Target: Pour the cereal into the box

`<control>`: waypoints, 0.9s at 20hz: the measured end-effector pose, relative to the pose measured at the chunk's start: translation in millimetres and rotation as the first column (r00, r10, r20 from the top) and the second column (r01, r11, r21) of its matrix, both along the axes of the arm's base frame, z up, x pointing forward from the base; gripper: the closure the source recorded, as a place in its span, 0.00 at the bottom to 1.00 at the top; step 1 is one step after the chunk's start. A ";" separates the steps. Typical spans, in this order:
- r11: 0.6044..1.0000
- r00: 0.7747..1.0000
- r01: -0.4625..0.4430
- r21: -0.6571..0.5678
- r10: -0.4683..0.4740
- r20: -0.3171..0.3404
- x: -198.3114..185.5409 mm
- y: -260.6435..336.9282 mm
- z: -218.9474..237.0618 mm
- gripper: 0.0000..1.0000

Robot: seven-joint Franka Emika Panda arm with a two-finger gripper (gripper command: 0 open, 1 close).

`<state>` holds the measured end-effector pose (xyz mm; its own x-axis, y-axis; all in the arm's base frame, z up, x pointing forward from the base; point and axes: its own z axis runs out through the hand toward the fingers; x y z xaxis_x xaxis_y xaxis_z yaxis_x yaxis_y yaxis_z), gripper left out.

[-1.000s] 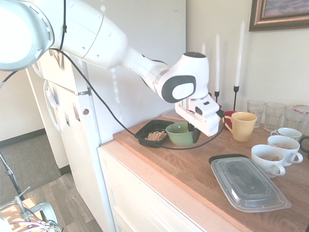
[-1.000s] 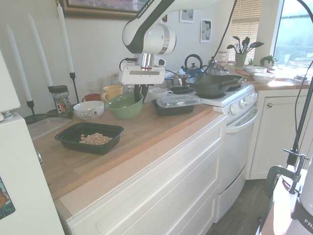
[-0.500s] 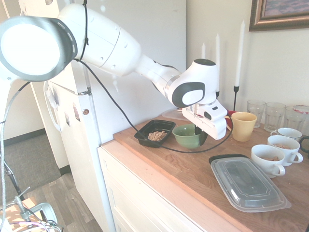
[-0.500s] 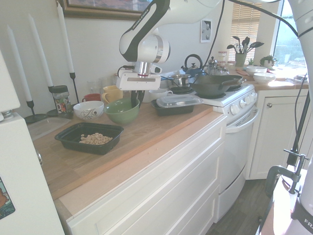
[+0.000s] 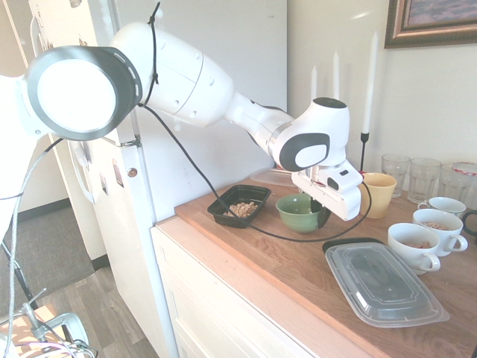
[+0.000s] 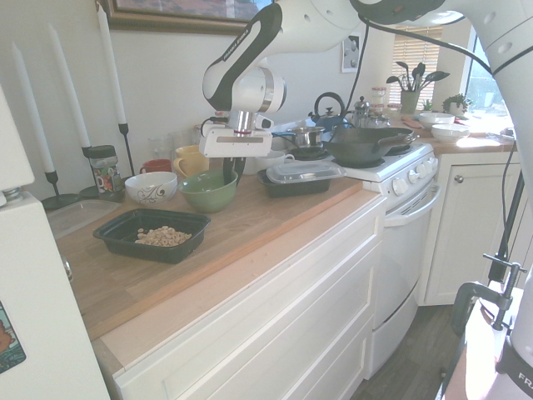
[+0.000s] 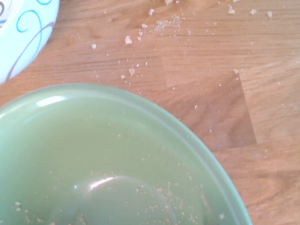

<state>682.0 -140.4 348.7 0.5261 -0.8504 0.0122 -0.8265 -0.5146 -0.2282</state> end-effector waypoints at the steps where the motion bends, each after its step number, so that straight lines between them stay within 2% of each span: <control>1: 1.000 1.000 -0.001 0.000 0.001 -0.001 1.9 -0.4 -0.5 1.00; 4: 1.000 1.000 -0.006 0.001 0.006 -0.003 8.5 -0.3 -1.1 1.00; 5: 1.000 1.000 -0.007 0.002 0.007 -0.004 10.7 -0.3 -1.9 0.00; 18: 1.000 0.999 -0.021 -0.001 0.021 -0.030 15.0 5.1 -18.5 0.00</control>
<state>697.0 -135.2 330.2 0.5441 -0.8390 -0.0025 -0.8219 -0.5324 -0.2026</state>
